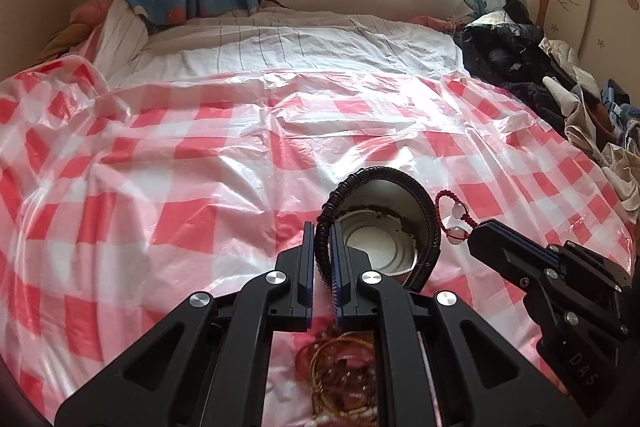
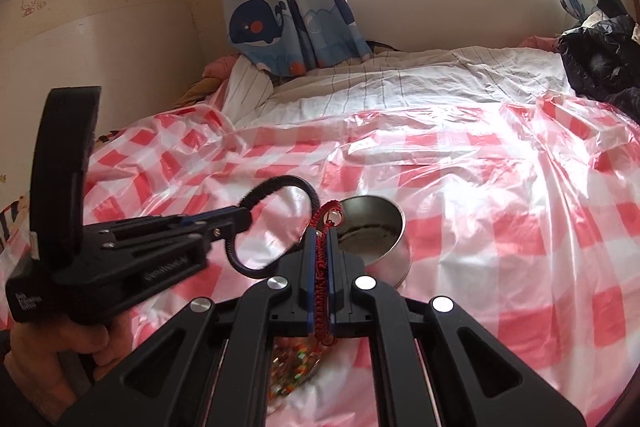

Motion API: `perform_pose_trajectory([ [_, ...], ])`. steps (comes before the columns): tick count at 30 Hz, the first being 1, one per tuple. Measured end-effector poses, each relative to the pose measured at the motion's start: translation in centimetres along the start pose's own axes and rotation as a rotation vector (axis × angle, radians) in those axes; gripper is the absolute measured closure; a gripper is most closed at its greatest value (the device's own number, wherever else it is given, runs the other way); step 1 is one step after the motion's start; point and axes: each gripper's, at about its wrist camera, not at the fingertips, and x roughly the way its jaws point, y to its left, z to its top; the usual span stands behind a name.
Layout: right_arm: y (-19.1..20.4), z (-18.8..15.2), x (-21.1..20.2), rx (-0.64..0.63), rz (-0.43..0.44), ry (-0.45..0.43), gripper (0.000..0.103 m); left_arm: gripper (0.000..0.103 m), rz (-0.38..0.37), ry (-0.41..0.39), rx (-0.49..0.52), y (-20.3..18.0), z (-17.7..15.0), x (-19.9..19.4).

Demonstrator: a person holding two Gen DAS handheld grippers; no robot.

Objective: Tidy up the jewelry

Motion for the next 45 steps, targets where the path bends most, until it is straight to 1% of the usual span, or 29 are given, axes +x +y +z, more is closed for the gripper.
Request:
perform_pose_trajectory([
  [2,-0.5,0.6,1.3,-0.003,-0.007,0.01,0.098,0.096,-0.01,0.034,0.018,-0.7,0.7,2.4],
  [3,-0.7,0.7,2.0,-0.002,-0.01,0.016,0.098,0.093,-0.017,0.058,0.031,-1.0,0.8,3.5],
  [5,-1.2,0.9,3.9,-0.001,-0.015,0.054,0.097,0.091,0.004,0.091,0.057,-1.3,0.9,5.2],
  [7,-2.1,0.7,6.2,0.022,-0.02,0.122,0.096,0.083,0.013,0.103,0.062,-0.9,0.7,5.4],
  [8,-2.5,0.6,6.7,0.035,-0.023,0.139,0.095,0.082,0.028,0.095,0.07,-0.5,0.5,4.9],
  [9,-2.9,0.5,6.9,0.051,-0.026,0.148,0.092,0.079,0.041,0.091,0.075,-0.1,0.3,4.4],
  [10,-3.0,0.4,6.6,0.056,-0.034,0.146,0.079,0.076,0.048,0.093,0.076,0.5,0.0,3.8],
  [11,-3.0,0.4,6.2,0.057,-0.04,0.139,0.072,0.075,0.045,0.098,0.074,1.1,-0.3,3.2],
  [12,-3.0,0.5,5.4,0.061,-0.041,0.126,0.067,0.075,0.042,0.104,0.073,1.7,-0.9,2.3],
  [14,-3.1,0.3,3.6,0.076,-0.03,0.119,0.067,0.075,0.033,0.117,0.071,2.6,-2.1,0.9],
  [15,-3.0,-0.2,2.3,0.088,-0.022,0.116,0.066,0.075,0.015,0.126,0.07,3.0,-3.0,0.0],
  [18,-2.7,-2.3,-0.3,0.094,-0.021,0.133,0.064,0.074,-0.043,0.153,0.044,3.7,-5.6,-1.3],
  [20,-2.4,-3.9,-1.7,0.102,-0.015,0.14,0.064,0.073,-0.064,0.163,0.031,3.6,-7.2,-1.5],
  [23,-1.9,-4.9,-2.5,0.116,-0.009,0.137,0.06,0.073,-0.064,0.174,0.051,2.8,-8.1,-0.5],
  [27,-1.3,-5.1,-1.4,0.108,-0.001,0.161,0.06,0.072,-0.039,0.128,0.128,1.5,-7.8,-0.1],
  [28,-1.2,-5.2,-1.2,0.105,-0.002,0.168,0.06,0.07,-0.033,0.118,0.148,1.2,-7.7,0.0],
  [30,-1.0,-5.4,-0.8,0.1,-0.002,0.181,0.059,0.069,-0.011,0.106,0.189,0.5,-7.3,0.5],
  [32,-0.9,-5.6,-0.6,0.095,-0.005,0.188,0.057,0.07,-0.011,0.11,0.222,-0.1,-7.1,1.0],
  [34,-0.8,-5.7,-0.3,0.093,-0.007,0.2,0.055,0.096,-0.008,0.108,0.246,-0.5,-7.0,0.9],
  [36,-0.9,-5.8,0.0,0.097,-0.006,0.217,0.055,0.101,-0.026,0.088,0.241,-0.5,-6.6,-0.2],
  [39,-0.6,-6.2,0.5,0.083,0.014,0.248,0.055,0.101,-0.112,0.046,0.164,0.7,-5.2,-2.6],
  [40,-0.3,-6.3,0.7,0.071,0.021,0.255,0.055,0.101,-0.128,0.032,0.143,1.2,-4.9,-3.3],
  [42,0.5,-6.5,1.0,0.041,0.027,0.267,0.055,0.101,-0.145,0.013,0.11,2.2,-4.5,-4.3],
  [45,1.4,-7.0,1.4,0.002,0.019,0.284,0.055,0.101,-0.17,0.019,0.054,3.7,-4.5,-4.5],
])
